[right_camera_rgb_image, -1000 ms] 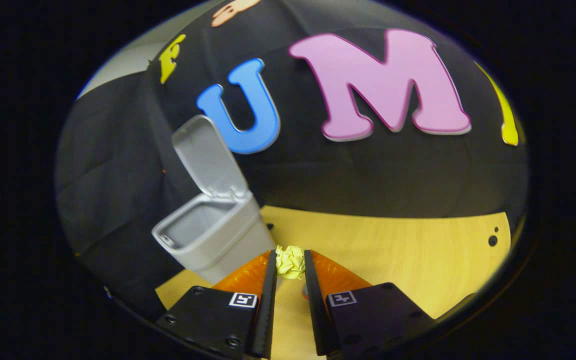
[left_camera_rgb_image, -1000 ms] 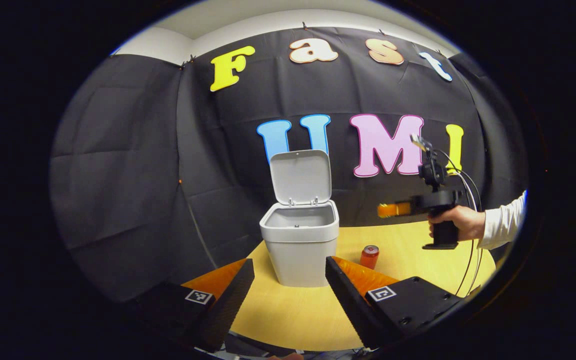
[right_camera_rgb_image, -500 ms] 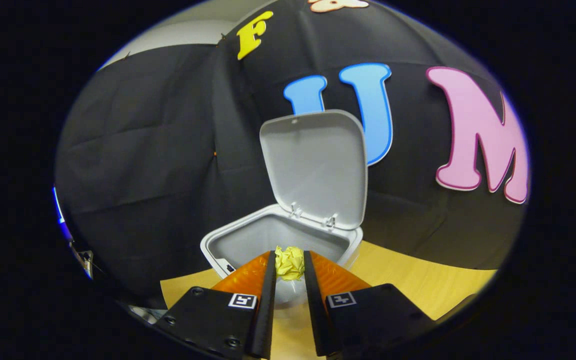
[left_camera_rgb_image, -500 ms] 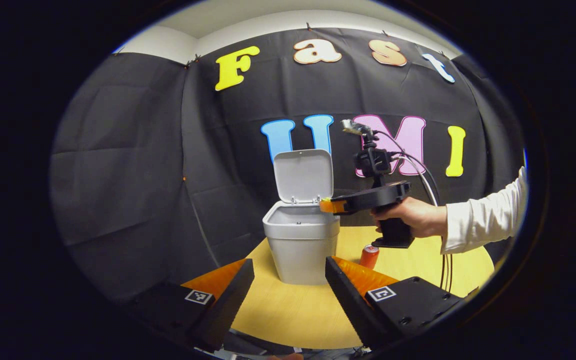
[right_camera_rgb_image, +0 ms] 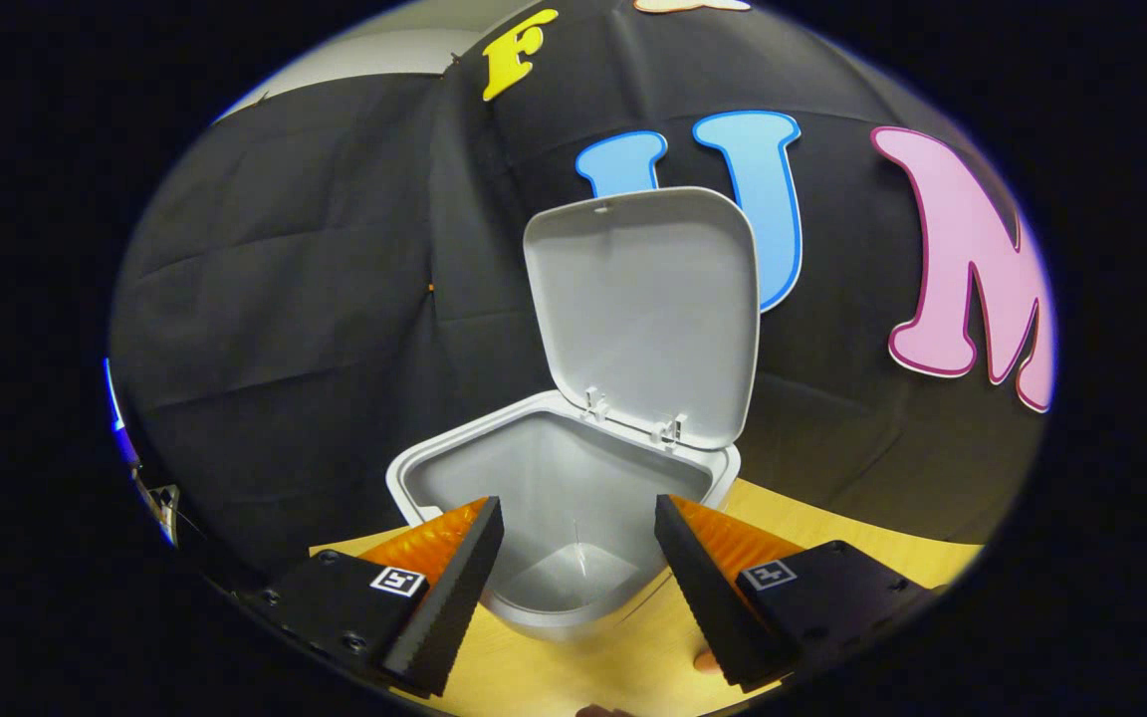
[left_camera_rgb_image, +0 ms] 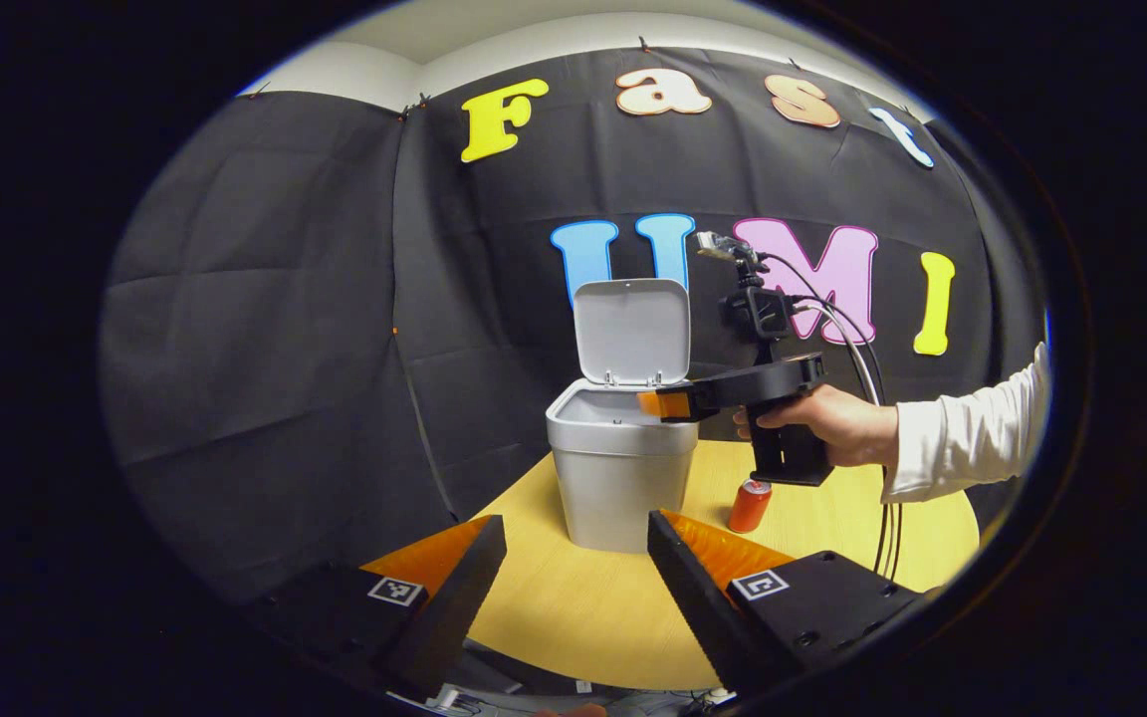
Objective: Press the lid of the desktop garbage bin to open it, pick up the crumpled paper on the desktop and throw it into the bin, then pick up the pop can on the desktop and drop it into the bin, and finally close the garbage bin lid.
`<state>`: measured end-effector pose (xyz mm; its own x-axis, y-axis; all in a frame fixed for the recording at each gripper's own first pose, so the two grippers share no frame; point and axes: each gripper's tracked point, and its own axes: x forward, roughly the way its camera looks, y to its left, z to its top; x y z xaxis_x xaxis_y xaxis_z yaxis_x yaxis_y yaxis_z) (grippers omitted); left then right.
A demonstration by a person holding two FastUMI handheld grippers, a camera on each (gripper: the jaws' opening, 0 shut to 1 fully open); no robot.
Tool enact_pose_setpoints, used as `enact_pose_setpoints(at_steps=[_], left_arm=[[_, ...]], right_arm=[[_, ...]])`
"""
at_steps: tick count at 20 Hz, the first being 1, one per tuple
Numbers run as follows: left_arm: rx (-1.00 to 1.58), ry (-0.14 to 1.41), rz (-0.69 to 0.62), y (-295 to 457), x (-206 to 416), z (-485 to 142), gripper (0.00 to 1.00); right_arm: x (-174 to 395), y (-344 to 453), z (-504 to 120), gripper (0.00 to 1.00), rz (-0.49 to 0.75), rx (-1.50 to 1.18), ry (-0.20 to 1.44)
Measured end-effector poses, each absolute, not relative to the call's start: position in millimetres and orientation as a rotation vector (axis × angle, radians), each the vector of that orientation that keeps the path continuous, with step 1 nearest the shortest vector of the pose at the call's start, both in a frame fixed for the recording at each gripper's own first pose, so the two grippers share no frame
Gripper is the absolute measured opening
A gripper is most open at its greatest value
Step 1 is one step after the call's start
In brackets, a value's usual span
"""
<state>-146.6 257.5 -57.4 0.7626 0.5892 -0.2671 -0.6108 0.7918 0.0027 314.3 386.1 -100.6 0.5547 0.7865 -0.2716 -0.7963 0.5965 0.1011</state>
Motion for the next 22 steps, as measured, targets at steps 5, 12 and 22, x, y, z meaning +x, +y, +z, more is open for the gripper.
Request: enact_pose_setpoints(at_steps=[5, 12, 22], left_arm=[[-0.096, 0.249, 0.573, 236.1, -99.8, -70.3, 0.96], [-0.075, 0.370, 0.383, 189.8, -11.1, -142.0, 0.96], [-0.025, 0.540, 0.194, 136.0, 112.6, -282.5, 0.97]], right_arm=[[302.8, 343.6, -44.3, 0.98, 0.933, 0.024, 0.191], [309.1, 202.2, 9.3, 0.98, 0.755, -0.004, 0.065], [289.3, -14.1, 24.3, 0.98, 0.361, -0.042, 0.090]])
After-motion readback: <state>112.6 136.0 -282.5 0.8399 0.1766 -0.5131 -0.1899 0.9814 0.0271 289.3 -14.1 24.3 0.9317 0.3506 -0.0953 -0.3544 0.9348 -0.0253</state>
